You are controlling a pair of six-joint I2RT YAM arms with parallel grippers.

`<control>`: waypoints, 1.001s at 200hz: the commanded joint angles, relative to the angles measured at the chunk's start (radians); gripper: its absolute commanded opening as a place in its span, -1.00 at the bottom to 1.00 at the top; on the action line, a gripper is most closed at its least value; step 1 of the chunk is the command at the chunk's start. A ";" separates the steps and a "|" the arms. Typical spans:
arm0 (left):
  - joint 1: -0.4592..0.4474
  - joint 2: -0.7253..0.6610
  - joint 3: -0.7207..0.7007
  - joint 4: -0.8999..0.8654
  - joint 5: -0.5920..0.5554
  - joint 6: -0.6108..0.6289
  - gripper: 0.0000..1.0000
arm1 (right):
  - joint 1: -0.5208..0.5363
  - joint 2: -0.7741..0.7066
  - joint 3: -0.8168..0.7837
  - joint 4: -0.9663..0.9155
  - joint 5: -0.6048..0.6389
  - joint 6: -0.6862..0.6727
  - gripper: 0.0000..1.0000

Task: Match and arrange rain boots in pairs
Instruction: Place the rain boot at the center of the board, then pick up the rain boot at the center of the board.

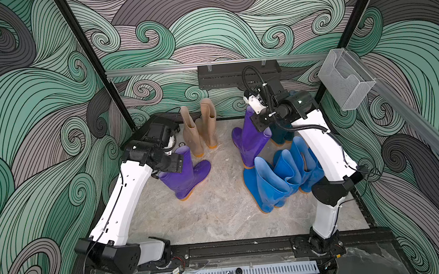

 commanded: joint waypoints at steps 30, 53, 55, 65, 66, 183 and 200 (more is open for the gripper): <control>-0.008 -0.010 0.003 -0.004 0.003 0.026 0.79 | -0.055 0.195 0.152 0.154 0.154 0.142 -1.00; -0.007 0.002 -0.014 -0.019 0.045 0.037 0.79 | -0.099 0.289 0.210 0.153 0.129 0.199 -1.00; -0.009 0.002 -0.015 -0.020 0.048 0.037 0.79 | -0.102 0.294 0.213 0.152 0.126 0.204 -1.00; -0.010 0.002 -0.022 -0.019 0.050 0.037 0.79 | -0.118 0.307 0.218 0.156 0.120 0.230 -1.00; -0.010 0.002 -0.022 -0.019 0.050 0.038 0.80 | -0.120 0.310 0.216 0.160 0.119 0.232 -1.00; -0.013 0.069 0.034 0.008 0.340 -0.057 -1.00 | -0.208 0.270 0.196 0.235 -0.018 0.188 0.74; -0.020 0.072 0.074 0.029 0.389 -0.170 -1.00 | -0.208 0.213 0.162 0.236 -0.021 0.184 0.81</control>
